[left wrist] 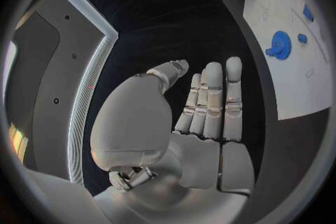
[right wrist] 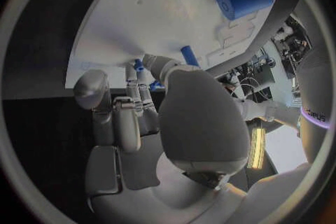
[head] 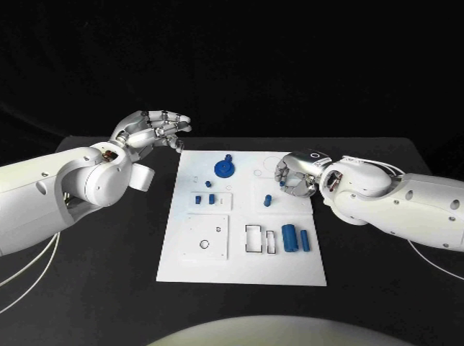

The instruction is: Assemble the parts on the task board

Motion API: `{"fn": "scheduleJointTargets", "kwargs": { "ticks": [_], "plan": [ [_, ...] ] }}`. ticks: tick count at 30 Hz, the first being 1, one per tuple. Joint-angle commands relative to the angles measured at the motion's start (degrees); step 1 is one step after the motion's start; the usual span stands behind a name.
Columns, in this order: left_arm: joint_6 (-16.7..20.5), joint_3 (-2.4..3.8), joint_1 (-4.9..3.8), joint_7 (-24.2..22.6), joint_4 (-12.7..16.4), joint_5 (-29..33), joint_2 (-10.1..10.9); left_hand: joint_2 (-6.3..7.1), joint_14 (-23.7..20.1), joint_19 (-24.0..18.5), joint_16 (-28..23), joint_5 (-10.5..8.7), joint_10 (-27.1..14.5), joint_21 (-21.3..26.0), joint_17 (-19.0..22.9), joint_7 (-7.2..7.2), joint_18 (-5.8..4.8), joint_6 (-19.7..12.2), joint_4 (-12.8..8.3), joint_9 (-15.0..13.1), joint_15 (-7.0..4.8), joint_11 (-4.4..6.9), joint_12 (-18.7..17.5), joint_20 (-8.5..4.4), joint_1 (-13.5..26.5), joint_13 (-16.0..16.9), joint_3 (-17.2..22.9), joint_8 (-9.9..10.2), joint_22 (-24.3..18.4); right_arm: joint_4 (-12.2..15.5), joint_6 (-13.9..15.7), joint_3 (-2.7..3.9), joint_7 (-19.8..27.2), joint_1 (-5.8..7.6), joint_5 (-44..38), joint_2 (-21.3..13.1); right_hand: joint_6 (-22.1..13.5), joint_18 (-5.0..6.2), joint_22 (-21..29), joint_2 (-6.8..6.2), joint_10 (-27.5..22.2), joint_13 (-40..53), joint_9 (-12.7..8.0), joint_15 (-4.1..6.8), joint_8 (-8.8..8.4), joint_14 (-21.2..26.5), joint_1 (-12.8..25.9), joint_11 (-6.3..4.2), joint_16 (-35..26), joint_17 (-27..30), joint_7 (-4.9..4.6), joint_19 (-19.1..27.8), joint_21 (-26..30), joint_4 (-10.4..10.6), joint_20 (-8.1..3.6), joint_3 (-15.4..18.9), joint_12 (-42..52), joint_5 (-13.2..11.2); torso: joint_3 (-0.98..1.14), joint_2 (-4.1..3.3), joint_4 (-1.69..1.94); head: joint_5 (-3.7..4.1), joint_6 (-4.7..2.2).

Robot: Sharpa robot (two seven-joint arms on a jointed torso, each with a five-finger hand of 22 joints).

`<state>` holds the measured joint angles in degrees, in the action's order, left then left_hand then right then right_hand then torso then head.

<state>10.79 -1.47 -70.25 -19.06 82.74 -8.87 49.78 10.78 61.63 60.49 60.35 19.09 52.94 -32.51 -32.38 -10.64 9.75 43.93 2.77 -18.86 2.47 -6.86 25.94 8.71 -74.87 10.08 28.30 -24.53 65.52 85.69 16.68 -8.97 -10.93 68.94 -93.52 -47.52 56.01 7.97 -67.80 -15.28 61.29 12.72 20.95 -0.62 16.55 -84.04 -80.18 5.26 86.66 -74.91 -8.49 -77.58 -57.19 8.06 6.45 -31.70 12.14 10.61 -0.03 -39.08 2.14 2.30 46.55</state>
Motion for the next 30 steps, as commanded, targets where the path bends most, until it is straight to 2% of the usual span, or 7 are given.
{"fn": "scheduleJointTargets", "kwargs": {
  "ticks": [1,6,7,8,19,26,30],
  "plan": [
    [-0.4,0.05,-0.04,-0.7,0.2,0.7,0.1,-0.4,-0.3,0.1,-0.2,0.29,0.3,0.2,0.0,0.07,0.7,-0.4,0.0,0.0,0.12,-0.03,0.4,-0.12,0.1,0.0,-0.4,-0.3,-0.1,-0.3,-1.9,-0.12,-0.7,-0.27,-1.0,0.2,0.5,-1.05,-0.1,0.89,0.7,-0.2,0.1,0.02,-0.06,-4.5,0.1,-0.03,0.4,-8.3,0.0,-0.3,-0.3,-0.2,-0.12,-0.8,-0.4,-0.6,0.02,0.05,0.0,0.01,0.07],
    [-0.7,0.05,-0.04,-0.3,0.2,0.7,0.1,-0.39,-0.3,0.2,-0.2,0.34,0.2,0.3,0.1,0.03,0.69,-0.6,0.0,0.1,0.13,-0.05,0.4,-0.13,0.2,-0.1,-0.5,-0.2,-0.2,-0.5,-2.0,-0.12,-2.7,-0.43,-1.9,0.5,1.2,-1.06,-0.4,1.71,1.6,-0.4,0.4,0.22,0.13,-4.5,0.3,-0.28,0.5,-8.5,0.24,-0.3,-0.5,-0.8,-0.27,-2.4,-0.5,-1.8,0.03,0.05,0.01,0.12,0.18],
    [-0.8,0.05,-0.04,-0.2,0.2,0.6,0.1,-0.45,-0.3,0.2,-0.2,0.37,0.2,0.3,0.1,0.03,0.69,-0.6,0.0,0.1,0.13,-0.06,0.4,-0.13,0.1,-0.1,-0.4,-0.2,-0.2,-0.6,-2.0,-0.12,-3.1,-0.51,-2.1,0.6,1.6,-1.08,-0.6,1.97,2.1,-0.5,0.7,0.36,0.3,-4.5,0.4,-0.44,0.5,-8.5,0.37,-0.3,-0.7,-1.4,-0.41,-3.5,-0.5,-3.3,0.04,0.05,0.03,0.15,0.17],
    [-0.9,0.05,-0.04,-0.2,0.2,0.6,0.1,-0.45,-0.3,0.2,-0.2,0.37,0.2,0.3,0.1,0.03,0.69,-0.6,0.0,0.1,0.13,-0.06,0.4,-0.13,0.1,-0.1,-0.4,-0.2,-0.2,-0.6,-2.1,-0.12,-3.3,-0.57,-2.2,0.6,1.8,-1.09,-0.7,2.07,2.3,-0.5,0.8,0.4,0.41,-4.5,0.5,-0.51,0.6,-8.6,0.45,-0.4,-0.7,-1.6,-0.44,-3.9,-0.5,-3.5,0.03,0.06,0.02,0.14,0.17],
    [-1.1,0.05,-0.04,0.2,0.2,0.3,0.1,-0.51,-0.3,0.2,-0.2,0.4,0.1,0.4,0.2,0.02,0.68,-0.7,0.0,0.1,0.14,-0.08,0.4,-0.13,0.1,-0.1,-0.4,-0.2,-0.3,-0.2,-1.9,-0.12,-5.2,-1.08,-3.3,1.0,4.9,-1.23,-1.7,3.15,6.1,0.1,3.3,1.5,2.81,-4.7,1.3,-1.88,0.9,-9.2,1.66,-0.8,-1.7,-4.0,-1.36,-5.6,0.1,-3.9,-0.02,0.09,-0.03,0.13,0.36],
    [-1.2,0.05,-0.04,0.4,0.2,0.1,0.2,-0.52,-0.4,0.3,-0.2,0.42,-0.1,0.5,0.3,0.01,0.68,-0.8,0.0,0.1,0.15,-0.1,0.4,-0.13,0.0,-0.2,-0.4,-0.3,-0.3,0.0,2.0,-0.11,-8.0,-1.2,-6.5,0.8,5.2,-1.36,-2.4,3.47,8.4,1.0,5.2,2.14,3.69,-4.7,0.8,-2.49,1.0,-9.4,1.86,-1.1,-2.4,-6.8,-2.1,-7.6,-0.1,-2.3,-0.03,0.11,-0.02,0.12,0.26],
    [-1.2,0.05,-0.04,0.4,0.2,0.1,0.2,-0.52,-0.4,0.3,-0.2,0.43,-0.1,0.5,0.3,0.01,0.68,-0.8,0.0,0.1,0.15,-0.11,0.3,-0.13,0.0,-0.2,-0.4,-0.3,-0.3,0.2,3.7,-0.11,-9.0,-1.22,-7.9,0.6,5.3,-1.42,-2.6,3.38,8.8,1.2,5.5,2.2,3.81,-4.7,1.0,-2.57,1.0,-9.4,1.93,-1.2,-2.6,-7.2,-2.17,-8.1,-0.2,-2.3,-0.02,0.11,0.03,0.13,0.25]
  ]
}}
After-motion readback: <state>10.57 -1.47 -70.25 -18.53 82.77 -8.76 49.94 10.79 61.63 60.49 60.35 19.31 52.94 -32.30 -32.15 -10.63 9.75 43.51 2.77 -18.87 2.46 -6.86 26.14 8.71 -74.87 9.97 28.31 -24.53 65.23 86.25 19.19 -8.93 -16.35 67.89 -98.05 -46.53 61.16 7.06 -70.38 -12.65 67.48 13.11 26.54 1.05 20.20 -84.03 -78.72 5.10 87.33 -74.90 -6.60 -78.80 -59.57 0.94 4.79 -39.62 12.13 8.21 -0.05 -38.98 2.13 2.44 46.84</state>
